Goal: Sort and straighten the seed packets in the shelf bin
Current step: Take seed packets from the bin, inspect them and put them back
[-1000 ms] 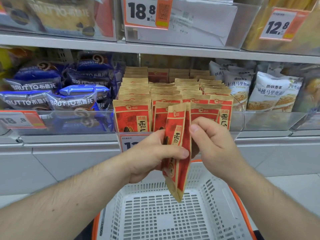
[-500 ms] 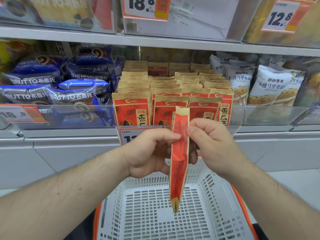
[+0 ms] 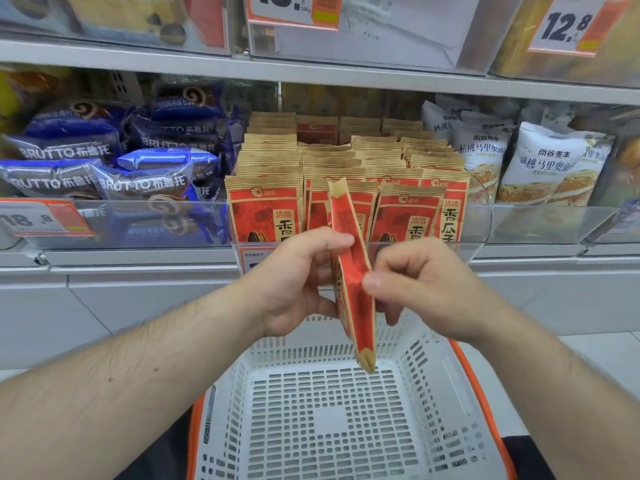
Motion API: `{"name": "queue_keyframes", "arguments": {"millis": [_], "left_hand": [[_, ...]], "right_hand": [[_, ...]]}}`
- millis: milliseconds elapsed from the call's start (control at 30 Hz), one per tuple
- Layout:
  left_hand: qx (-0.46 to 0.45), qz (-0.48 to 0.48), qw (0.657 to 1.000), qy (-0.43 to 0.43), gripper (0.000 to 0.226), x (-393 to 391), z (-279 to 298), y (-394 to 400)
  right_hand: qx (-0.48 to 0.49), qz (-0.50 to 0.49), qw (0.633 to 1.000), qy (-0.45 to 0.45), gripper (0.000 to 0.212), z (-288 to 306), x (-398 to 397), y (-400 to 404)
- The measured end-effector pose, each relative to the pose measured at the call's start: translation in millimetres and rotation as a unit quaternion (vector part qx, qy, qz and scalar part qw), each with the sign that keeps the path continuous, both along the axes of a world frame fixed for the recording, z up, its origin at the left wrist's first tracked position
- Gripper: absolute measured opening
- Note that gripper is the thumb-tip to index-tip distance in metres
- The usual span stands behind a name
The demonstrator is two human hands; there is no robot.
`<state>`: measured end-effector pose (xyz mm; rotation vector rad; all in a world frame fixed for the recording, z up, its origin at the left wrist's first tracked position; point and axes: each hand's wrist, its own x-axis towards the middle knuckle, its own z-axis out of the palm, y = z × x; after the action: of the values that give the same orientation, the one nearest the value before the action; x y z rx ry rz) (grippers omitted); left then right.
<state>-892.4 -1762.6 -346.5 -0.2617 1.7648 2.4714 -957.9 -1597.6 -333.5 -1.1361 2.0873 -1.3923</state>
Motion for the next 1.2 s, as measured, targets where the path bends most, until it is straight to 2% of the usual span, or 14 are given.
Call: {"name": "queue_keyframes", "arguments": {"millis": [67, 133, 400, 633, 733, 833, 1000, 1133, 1200], "left_hand": [[0.007, 0.018, 1.0, 0.006, 0.031, 0.9, 1.8, 1.8], [0.009, 0.018, 1.0, 0.009, 0.027, 1.3, 1.5, 2.2], [-0.015, 0.009, 1.0, -0.003, 0.032, 2.6, -1.3, 2.4], [-0.011, 0.009, 1.0, -0.016, 0.033, 2.0, -0.1, 1.2], [0.017, 0.027, 0.999, -0.015, 0.036, 2.7, -0.3, -0.9], [0.049, 0.026, 0.998, -0.01, 0.047, 3.6, -1.9, -4.6], [0.074, -0.046, 0.996, 0.007, 0.07, 4.2, -6.6, -8.2], [0.095, -0.046, 0.994, 0.007, 0.047, 2.1, -8.6, -7.7], [0.092, -0.046, 0.995, 0.001, 0.038, 1.4, -7.9, -7.7]], "right_hand": [[0.101, 0.06, 0.993, 0.001, 0.042, 3.3, -2.8, 5.7], [0.151, 0.085, 0.985, 0.015, 0.041, 4.4, -4.2, 9.3], [0.165, 0.117, 0.979, -0.002, 0.027, 6.3, -4.9, 13.2], [0.142, 0.119, 0.983, -0.009, 0.036, -2.0, -8.6, 12.5], [0.101, 0.115, 0.987, -0.05, 0.032, -4.5, -10.9, 11.7], [0.024, 0.074, 0.99, -0.115, 0.025, -6.8, -11.6, 9.8], [-0.046, -0.118, 0.98, -0.155, 0.046, -12.7, -7.1, -3.0], [-0.072, -0.167, 0.969, -0.165, 0.05, -14.0, -3.9, -7.1], [-0.08, -0.164, 0.969, -0.164, 0.041, -14.1, -1.9, -7.9]]}}
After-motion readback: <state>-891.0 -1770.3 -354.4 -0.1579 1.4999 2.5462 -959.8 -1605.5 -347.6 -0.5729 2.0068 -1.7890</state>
